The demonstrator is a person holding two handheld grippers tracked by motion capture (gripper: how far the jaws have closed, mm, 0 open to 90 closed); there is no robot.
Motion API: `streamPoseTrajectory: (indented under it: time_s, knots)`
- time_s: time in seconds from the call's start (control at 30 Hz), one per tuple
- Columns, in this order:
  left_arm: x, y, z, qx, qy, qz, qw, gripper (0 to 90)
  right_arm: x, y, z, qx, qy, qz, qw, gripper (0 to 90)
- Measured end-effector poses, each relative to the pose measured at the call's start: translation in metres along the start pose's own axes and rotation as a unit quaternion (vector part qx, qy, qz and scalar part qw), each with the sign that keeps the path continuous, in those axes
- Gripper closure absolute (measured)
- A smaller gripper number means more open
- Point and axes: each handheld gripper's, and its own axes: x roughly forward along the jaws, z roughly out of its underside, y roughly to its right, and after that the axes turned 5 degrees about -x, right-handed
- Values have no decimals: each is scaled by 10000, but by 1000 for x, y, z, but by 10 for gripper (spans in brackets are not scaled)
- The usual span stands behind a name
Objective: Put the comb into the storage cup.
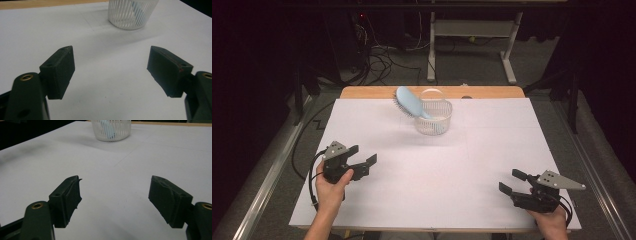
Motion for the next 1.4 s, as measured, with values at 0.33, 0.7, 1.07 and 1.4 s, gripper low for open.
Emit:
streamPoseTrajectory:
  time_s: [0.33,0.7,1.07,1.4]
  knots:
    - [0,-2,3,-43,-17,-13,10000,229,0,0,0,-9,-2,-1,10000,261]
    - [1,-5,6,-69,-54,-57,9999,229,0,0,0,-10,-3,-2,10000,261]
    - [1,-7,9,-84,-79,-104,9999,230,0,0,0,-8,-5,0,10000,261]
    - [1,-11,11,-133,-78,-144,9998,230,0,0,0,2,-9,0,10000,261]
